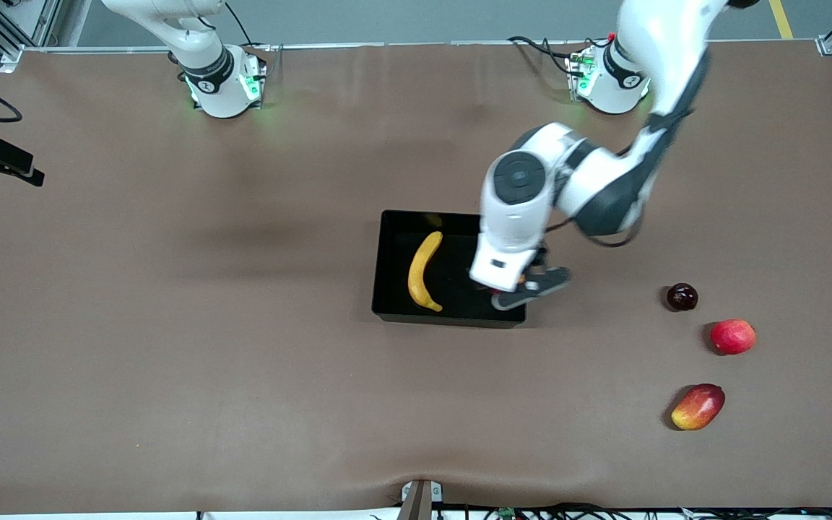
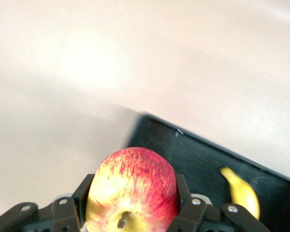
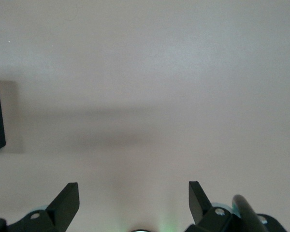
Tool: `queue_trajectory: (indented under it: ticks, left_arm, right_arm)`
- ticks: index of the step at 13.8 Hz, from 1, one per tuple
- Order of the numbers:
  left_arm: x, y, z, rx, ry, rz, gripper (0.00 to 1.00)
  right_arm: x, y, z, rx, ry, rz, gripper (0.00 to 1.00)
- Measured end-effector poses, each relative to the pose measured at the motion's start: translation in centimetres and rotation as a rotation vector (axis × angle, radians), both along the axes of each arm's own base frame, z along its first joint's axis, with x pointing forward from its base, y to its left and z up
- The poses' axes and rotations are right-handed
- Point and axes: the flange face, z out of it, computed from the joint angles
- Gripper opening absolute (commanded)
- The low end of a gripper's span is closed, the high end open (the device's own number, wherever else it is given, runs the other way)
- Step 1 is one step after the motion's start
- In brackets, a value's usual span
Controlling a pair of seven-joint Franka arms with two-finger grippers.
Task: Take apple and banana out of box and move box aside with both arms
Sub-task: 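Carry the apple beside the plum and mango and release it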
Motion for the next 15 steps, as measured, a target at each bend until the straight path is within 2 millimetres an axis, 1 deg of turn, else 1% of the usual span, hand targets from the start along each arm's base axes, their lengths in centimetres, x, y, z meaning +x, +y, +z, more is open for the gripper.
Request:
queue_trajectory:
  ticks: [1, 2, 4, 5, 8, 10, 11, 12, 15]
  left_arm:
    - [1.3, 3.1, 1.0, 0.015, 0.009, -0.023, 0.00]
    - [2.5, 6.2, 1.3, 0.024, 0.019, -0.041, 0.00]
    - [4.6, 11.5, 0.5, 0.034, 0.048, -0.055, 0.00]
    - [5.3, 13.7, -0.3, 0.036, 0.066, -0.063, 0.00]
    - [7.3, 20.5, -3.9, 0.064, 0.112, -0.095, 0.00]
    - [8.6, 25.4, -7.1, 0.105, 0.117, -0.101, 0.00]
    - [9.1, 27.5, -8.8, 0.115, 0.117, -0.096, 0.00]
    - [9.5, 29.3, -10.4, 0.113, 0.115, -0.093, 0.00]
    - [10.2, 33.4, -14.8, 0.073, 0.096, -0.081, 0.00]
  right_arm:
    - [0.0, 0.0, 0.0, 0.000, 0.000, 0.000, 1.00]
    - [0.0, 0.0, 0.1, 0.000, -0.002, 0.000, 1.00]
    - [0.0, 0.0, 0.2, -0.001, -0.005, 0.000, 1.00]
    - [0.0, 0.0, 0.2, 0.000, -0.006, 0.000, 1.00]
    - [0.0, 0.0, 0.2, 0.000, -0.006, 0.000, 1.00]
    - [0.1, 0.0, 0.2, 0.000, -0.005, 0.001, 1.00]
    - [0.1, 0.0, 0.2, 0.000, -0.005, 0.001, 1.00]
    - [0.1, 0.0, 0.2, 0.001, -0.005, 0.001, 1.00]
    - [0.1, 0.0, 0.1, 0.001, -0.003, 0.000, 1.00]
